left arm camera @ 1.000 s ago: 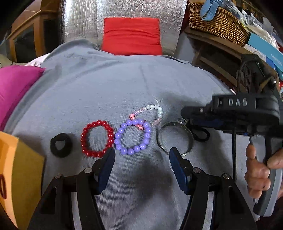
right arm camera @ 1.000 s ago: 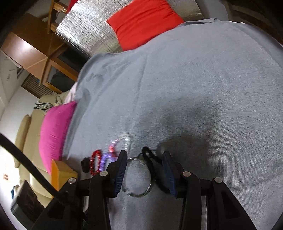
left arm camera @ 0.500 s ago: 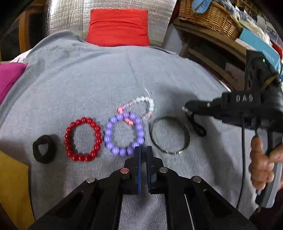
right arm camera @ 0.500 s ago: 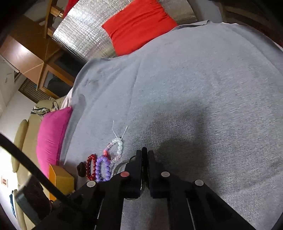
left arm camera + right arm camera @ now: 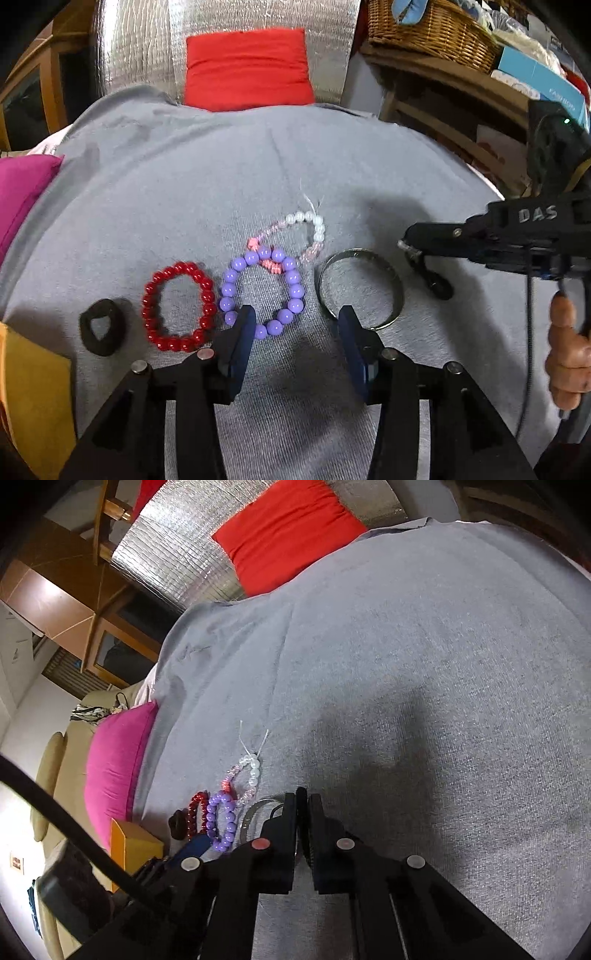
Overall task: Organize jewelry
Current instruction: 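Grasp the purple bead bracelet with the left tool while the right tool grasps the black cord clip, then carry the purple bracelet and black cord clip over the orange box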
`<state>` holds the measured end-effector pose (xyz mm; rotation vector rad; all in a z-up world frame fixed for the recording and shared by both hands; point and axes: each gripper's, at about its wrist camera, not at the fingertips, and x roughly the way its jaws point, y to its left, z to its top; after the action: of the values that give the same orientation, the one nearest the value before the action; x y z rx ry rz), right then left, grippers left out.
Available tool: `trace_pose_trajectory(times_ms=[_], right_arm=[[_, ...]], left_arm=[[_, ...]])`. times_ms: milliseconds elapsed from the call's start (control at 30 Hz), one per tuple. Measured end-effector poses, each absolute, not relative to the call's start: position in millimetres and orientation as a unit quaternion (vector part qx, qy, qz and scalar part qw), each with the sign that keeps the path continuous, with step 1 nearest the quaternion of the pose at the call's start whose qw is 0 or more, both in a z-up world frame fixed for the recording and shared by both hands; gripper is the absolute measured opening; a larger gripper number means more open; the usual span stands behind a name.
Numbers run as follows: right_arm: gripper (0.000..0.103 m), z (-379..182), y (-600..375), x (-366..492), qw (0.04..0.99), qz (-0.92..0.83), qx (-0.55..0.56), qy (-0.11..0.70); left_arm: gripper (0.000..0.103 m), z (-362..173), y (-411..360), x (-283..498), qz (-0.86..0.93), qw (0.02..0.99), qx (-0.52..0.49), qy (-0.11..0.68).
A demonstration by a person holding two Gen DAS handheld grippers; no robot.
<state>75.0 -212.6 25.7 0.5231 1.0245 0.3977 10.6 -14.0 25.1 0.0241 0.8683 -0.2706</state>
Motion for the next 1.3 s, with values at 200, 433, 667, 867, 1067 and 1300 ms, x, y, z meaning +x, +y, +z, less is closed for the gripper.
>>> trace_pose_trajectory(times_ms=[200, 433, 667, 867, 1067, 1300], right_arm=[[0.007, 26, -217, 77, 0.822, 0.184, 0.246, 0.479], [0.007, 37, -216, 73, 0.83, 0.192, 0.242, 0.464], [0.007, 58, -205, 59, 0.834, 0.224, 0.246, 0.44], [0.007, 77, -186, 46, 0.83, 0.263, 0.257, 0.418], [0.007, 94, -138, 35, 0.817, 0.318, 0.249, 0.411], [0.007, 105, -73, 11, 0.797, 0.384, 0.226, 0.408]], left_arm=[[0.009, 22, -12, 12, -0.146, 0.891, 0.001, 0.429], [0.009, 39, -9, -3, -0.139, 0.899, -0.006, 0.415], [0.009, 76, 14, -33, -0.146, 0.915, -0.047, 0.372], [0.009, 109, 44, -58, -0.15, 0.925, -0.102, 0.335], [0.009, 144, 76, -85, -0.126, 0.939, -0.13, 0.293], [0.009, 161, 134, -123, -0.052, 0.95, -0.154, 0.268]])
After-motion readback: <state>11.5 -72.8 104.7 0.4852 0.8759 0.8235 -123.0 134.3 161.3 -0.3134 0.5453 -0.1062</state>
